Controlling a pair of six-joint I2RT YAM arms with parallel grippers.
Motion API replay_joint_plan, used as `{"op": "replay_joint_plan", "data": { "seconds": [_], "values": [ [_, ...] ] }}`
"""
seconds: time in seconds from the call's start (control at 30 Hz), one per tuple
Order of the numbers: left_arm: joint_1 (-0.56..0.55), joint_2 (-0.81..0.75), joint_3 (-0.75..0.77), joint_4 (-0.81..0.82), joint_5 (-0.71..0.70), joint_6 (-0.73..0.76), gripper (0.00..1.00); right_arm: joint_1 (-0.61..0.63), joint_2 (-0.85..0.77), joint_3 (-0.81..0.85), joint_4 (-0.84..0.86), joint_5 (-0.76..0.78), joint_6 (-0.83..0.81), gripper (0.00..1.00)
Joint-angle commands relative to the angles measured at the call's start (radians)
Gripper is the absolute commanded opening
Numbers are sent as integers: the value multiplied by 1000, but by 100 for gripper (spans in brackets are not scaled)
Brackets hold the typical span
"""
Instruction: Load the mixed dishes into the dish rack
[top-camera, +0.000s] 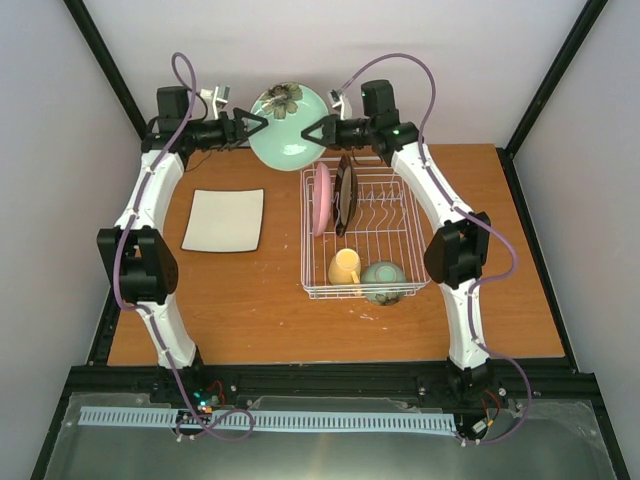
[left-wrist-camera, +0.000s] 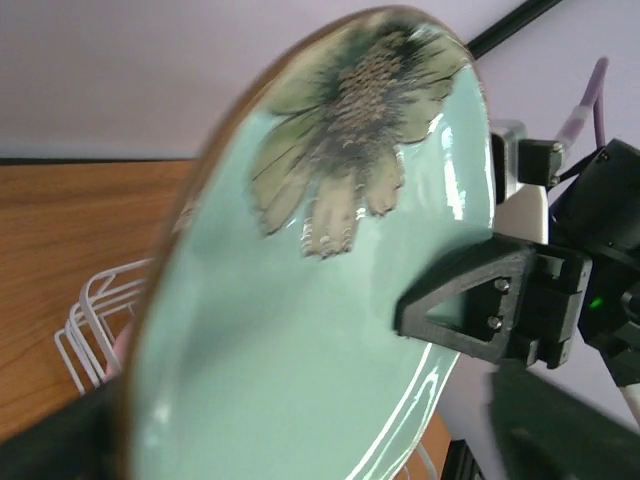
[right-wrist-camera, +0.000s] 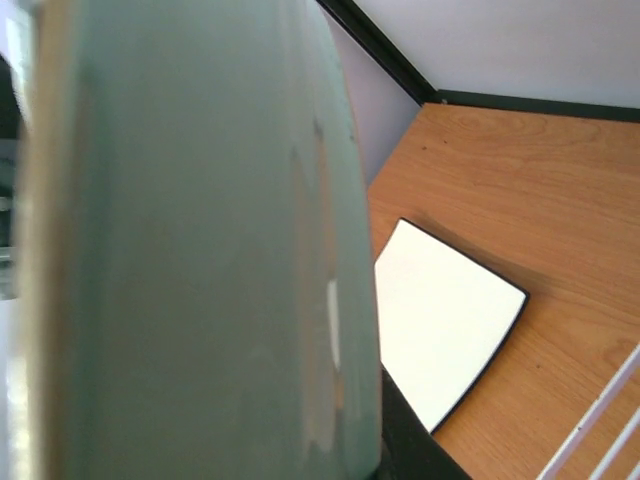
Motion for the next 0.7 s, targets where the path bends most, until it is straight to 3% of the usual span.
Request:
{"op": "replay_joint_plan", "data": {
  "seconds": [0.0,0.17,0.43,0.67],
  "values": [
    [-23,14,128,-105,-48,119,100,26,-89,-38,18,15,-48,3],
    [80,-63,89,-65,-220,113,100,-1,-143,-69,-2,106,-63,3],
    [143,-254,-2,54,-765,231,100,-74,-287,-107,-2,383,-19,3],
    [153,-272,-75,78,-841,238,100,-129,-428,-131,-183,820,-85,3]
  ]
}}
